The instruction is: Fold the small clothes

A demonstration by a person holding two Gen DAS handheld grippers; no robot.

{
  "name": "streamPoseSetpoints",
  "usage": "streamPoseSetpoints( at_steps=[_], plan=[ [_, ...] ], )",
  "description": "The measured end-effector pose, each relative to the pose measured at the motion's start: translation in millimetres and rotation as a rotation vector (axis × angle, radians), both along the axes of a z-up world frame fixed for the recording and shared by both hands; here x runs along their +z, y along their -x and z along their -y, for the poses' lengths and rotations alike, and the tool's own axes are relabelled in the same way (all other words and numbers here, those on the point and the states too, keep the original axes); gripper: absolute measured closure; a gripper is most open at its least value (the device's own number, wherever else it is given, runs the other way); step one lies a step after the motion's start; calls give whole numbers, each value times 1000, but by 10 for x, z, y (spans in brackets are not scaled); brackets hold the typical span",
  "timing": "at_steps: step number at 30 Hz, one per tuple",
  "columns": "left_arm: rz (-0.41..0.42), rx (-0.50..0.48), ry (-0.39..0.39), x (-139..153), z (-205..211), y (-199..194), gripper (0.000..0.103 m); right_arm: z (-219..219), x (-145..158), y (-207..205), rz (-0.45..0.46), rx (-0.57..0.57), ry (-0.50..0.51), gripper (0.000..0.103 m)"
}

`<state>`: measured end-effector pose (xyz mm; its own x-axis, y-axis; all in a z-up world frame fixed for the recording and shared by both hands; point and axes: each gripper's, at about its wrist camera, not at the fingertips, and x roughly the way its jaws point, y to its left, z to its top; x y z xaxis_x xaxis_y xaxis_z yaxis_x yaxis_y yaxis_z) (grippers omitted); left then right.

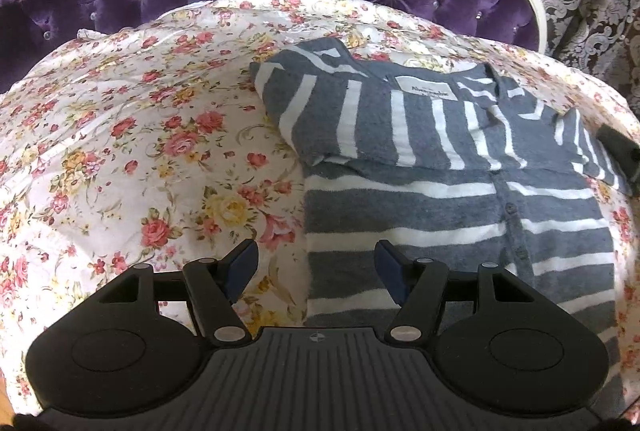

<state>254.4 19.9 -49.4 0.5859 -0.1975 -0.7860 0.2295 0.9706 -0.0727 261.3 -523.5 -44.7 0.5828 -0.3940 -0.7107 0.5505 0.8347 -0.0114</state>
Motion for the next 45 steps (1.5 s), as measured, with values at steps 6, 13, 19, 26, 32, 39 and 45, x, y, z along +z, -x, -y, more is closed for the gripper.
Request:
streamPoseSetpoints(
  at_steps=[6, 13, 19, 26, 32, 39, 45],
  plan=[
    [-1, 20, 47, 61, -64, -24, 40, -41, 372, 73, 68, 59, -66, 89],
    [-2, 42, 69, 91, -148, -43, 40, -386, 871, -25, 154, 180, -63, 89],
    [4, 64, 87, 130, -245, -51, 40, -1064, 1319, -137, 248, 392, -127, 89],
    [12, 88, 106, 168, -322, -72, 40, -1912, 1387, -387, 288, 661, -384, 89],
    [17, 98, 102, 180, -379, -84, 40, -2481, 760, -855, 165, 778, -520, 60],
    [25, 153, 128, 233, -546, -138, 40, -2921, 446, -708, 128, 802, -150, 51],
    [13, 189, 138, 218, -599, -176, 40, -3332, 398, -404, 196, 950, 58, 56]
  ],
)
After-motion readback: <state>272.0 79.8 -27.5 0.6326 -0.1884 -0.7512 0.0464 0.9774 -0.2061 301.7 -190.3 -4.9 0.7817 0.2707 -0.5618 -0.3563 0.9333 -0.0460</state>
